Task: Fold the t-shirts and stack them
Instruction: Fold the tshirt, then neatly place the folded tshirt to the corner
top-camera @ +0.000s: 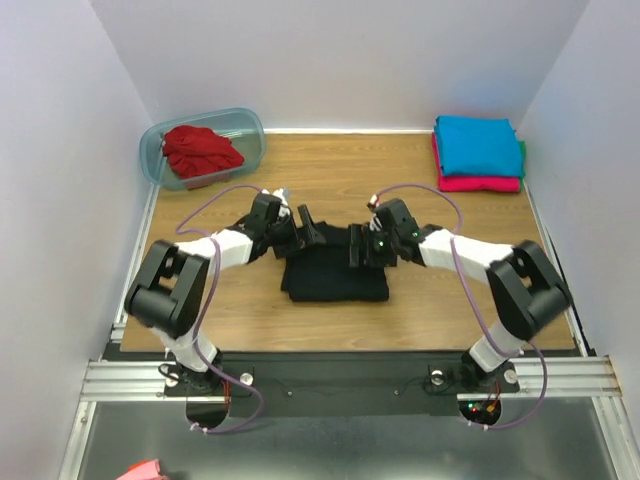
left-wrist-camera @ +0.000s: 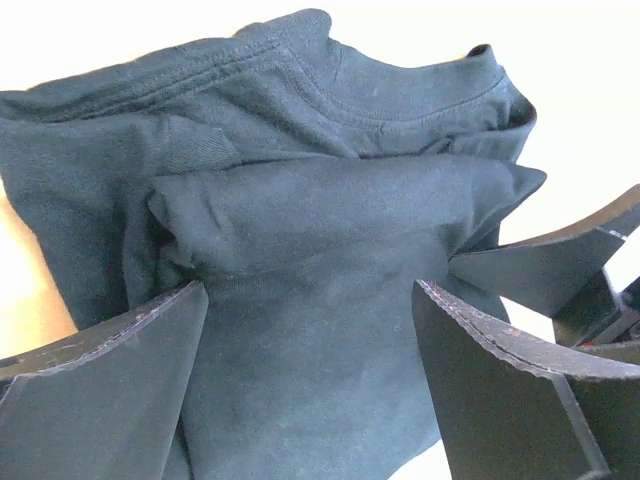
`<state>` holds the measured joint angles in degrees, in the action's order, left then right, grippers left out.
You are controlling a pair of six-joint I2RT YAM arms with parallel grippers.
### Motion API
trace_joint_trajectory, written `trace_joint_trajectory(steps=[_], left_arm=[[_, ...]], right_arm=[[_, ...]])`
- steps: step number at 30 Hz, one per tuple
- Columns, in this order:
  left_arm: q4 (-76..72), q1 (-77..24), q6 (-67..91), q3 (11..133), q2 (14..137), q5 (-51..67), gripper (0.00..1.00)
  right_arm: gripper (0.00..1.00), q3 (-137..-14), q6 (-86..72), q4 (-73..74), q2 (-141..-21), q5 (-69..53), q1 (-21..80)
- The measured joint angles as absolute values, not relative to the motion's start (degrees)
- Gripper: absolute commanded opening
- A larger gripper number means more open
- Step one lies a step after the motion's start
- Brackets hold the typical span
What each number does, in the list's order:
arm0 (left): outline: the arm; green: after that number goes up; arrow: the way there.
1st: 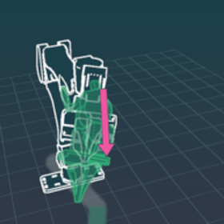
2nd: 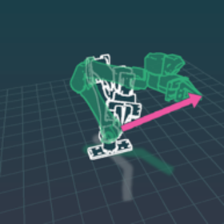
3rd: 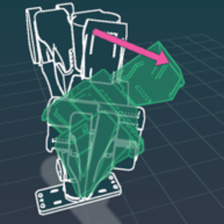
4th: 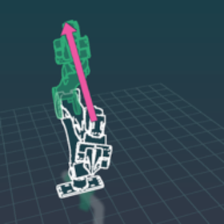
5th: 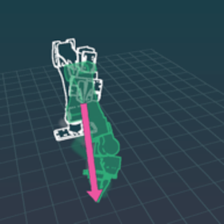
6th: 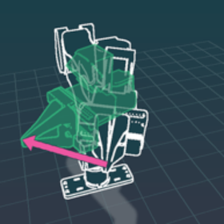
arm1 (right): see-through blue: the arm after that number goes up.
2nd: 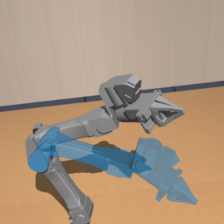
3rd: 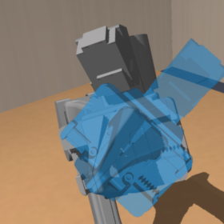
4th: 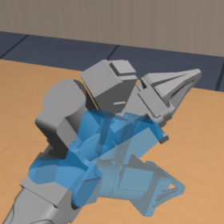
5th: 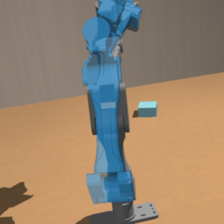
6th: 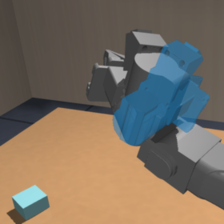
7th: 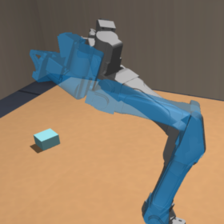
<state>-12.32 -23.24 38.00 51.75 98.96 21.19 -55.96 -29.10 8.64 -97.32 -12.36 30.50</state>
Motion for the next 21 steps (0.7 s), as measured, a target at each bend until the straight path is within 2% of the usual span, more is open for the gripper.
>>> trace_joint_trajectory(steps=[3, 11, 16, 21], left_arm=[[-8.27, -26.5, 38.06, 44.56, 89.67, 19.9, 0.95], [-1.39, -27.94, 37.82, 43.77, 79.57, 11.46, 0.95], [2.0, -27.64, 37.76, 43.86, 79.29, 8.16, 0.98], [4.95, -27.64, 38.0, 43.31, 77.47, 5.15, 0.98]], right_arm=[[1.0, -49.04, -30.85, 11.73, -88.95, -11.25, 33.52], [1.0, -46.17, -32.32, 14.28, -74.0, -5.98, 32.03], [0.99, -45.54, -33.93, 16.12, -72.86, -0.67, 31.79], [0.94, -42.17, -35.66, 18.55, -75.53, -0.03, 31.14]])
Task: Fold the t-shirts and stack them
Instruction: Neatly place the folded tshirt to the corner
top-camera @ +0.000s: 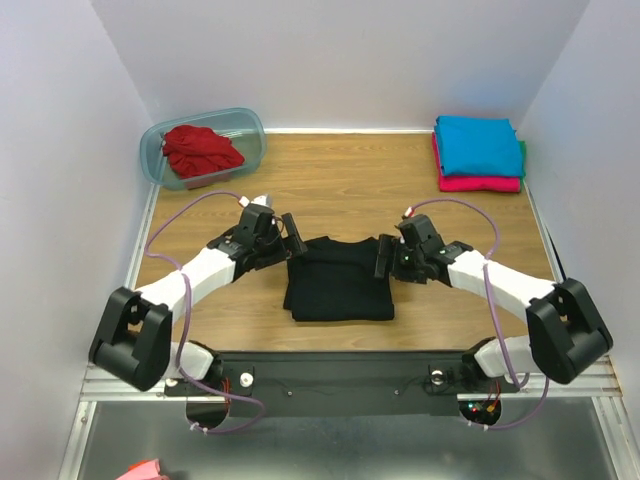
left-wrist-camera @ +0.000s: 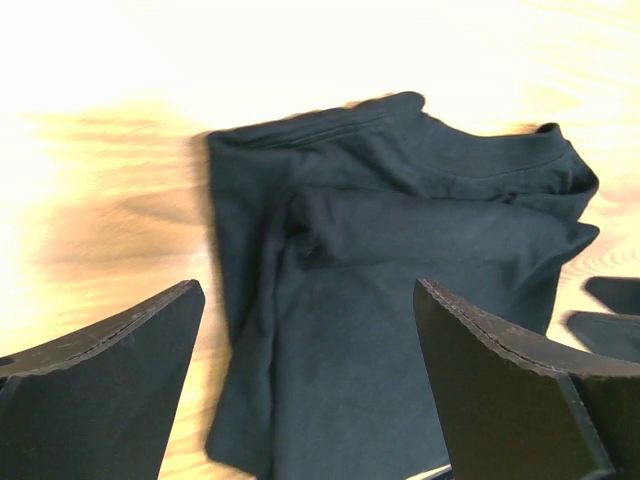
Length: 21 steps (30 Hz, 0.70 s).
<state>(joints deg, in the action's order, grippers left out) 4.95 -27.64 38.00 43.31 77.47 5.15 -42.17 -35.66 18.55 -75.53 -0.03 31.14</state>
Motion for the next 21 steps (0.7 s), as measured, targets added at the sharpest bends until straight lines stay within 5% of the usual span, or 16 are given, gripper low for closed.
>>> trace_joint_trajectory(steps=[10, 21], left_arm=[[8.67, -26.83, 39.35, 37.08, 66.41, 1.89, 0.98], [12.67, -25.39, 40.86, 34.94, 60.69, -1.34, 0.98]], right_arm=[[0.77, -41.04, -37.63, 18.04, -81.82, -1.56, 32.73], [0.26, -47.59, -41.87, 16.1, -90.48, 7.05, 39.86]])
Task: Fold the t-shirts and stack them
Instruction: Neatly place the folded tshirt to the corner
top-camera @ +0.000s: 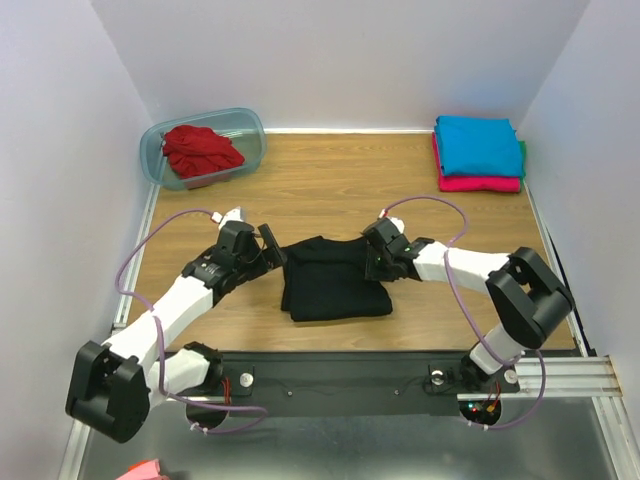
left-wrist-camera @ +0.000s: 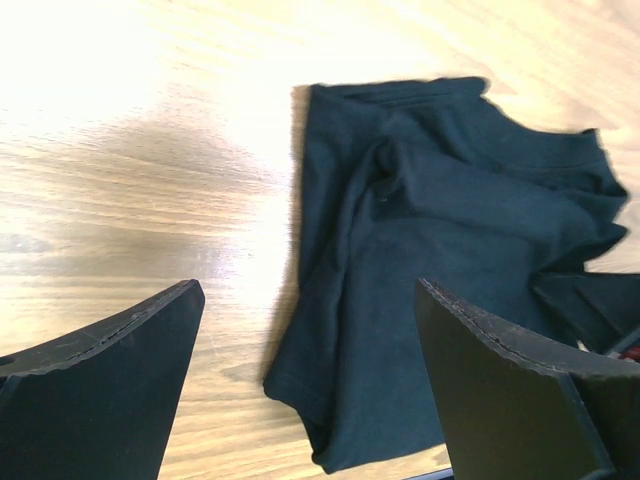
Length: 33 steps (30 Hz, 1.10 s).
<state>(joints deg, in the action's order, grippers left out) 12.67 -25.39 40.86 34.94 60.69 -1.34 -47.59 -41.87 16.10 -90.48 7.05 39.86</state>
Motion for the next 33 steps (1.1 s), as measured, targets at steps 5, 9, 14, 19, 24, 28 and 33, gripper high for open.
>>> trace_joint_trajectory(steps=[5, 9, 14, 19, 24, 28, 33], left_arm=[[14.48, -25.32, 41.69, 34.98, 56.36, -3.2, 0.99], [16.51, -25.28, 42.44, 35.03, 52.6, -5.34, 0.98], [18.24, -25.26, 43.18, 35.4, 49.08, -7.94, 0.98], [20.93, -25.04, 44.14, 36.25, 47.72, -11.31, 0.98], [23.4, -25.02, 45.17, 37.19, 46.76, -14.24, 0.98], [24.97, -25.02, 45.76, 38.57, 46.7, -16.38, 0.98], [26.81, -25.02, 46.41, 40.45, 46.68, -18.85, 0.98]], right_arm=[[0.05, -52.21, -41.01, 15.68, -94.67, 10.55, 40.62], [0.0, -57.43, -34.5, 16.08, -98.5, 16.56, 41.28], [0.0, -64.66, -24.12, 17.76, -101.58, 23.68, 39.75], [0.0, -71.35, -11.9, 16.71, -101.73, 26.09, 33.56], [0.0, -74.67, 1.8, 13.26, -100.99, 24.4, 24.84], [0.0, -77.21, 12.71, 11.33, -100.95, 22.85, 19.59], [0.0, -84.12, 22.72, 10.66, -102.39, 20.58, 15.49]])
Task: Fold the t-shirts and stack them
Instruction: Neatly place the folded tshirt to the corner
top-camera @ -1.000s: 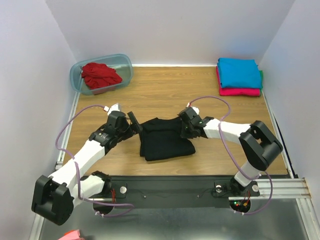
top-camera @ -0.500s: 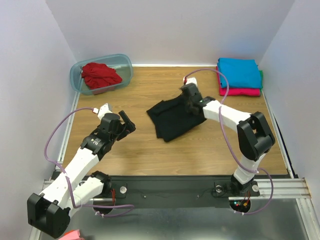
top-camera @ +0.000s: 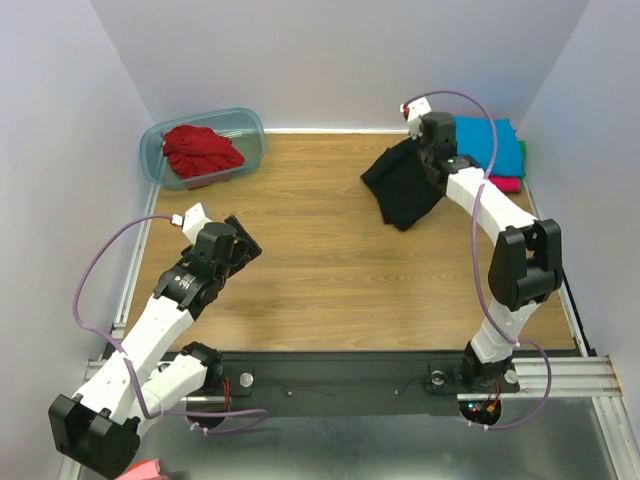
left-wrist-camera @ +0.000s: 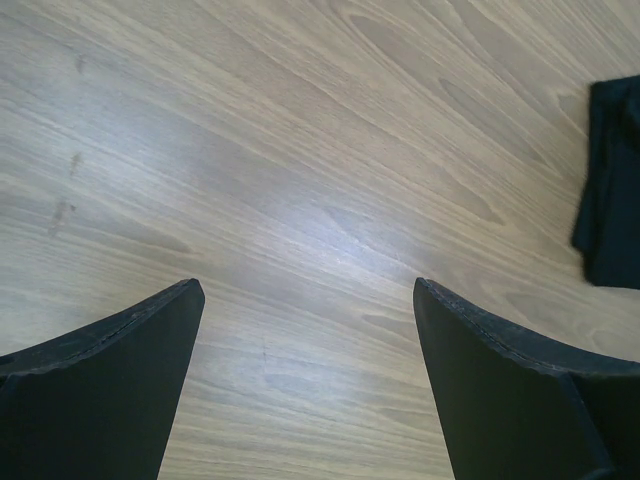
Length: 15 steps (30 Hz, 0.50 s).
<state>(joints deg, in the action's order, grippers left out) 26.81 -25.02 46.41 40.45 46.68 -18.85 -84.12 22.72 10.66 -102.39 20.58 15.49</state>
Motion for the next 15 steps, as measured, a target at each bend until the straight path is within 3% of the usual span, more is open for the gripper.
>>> trace_joint_trajectory(steps=[15], left_arm=[[30.28, -24.64, 47.09, 44.03, 47.72, -24.1, 0.98]], right_arm=[[0.0, -106.26, 30.0, 8.58, -113.12, 18.26, 4.84]])
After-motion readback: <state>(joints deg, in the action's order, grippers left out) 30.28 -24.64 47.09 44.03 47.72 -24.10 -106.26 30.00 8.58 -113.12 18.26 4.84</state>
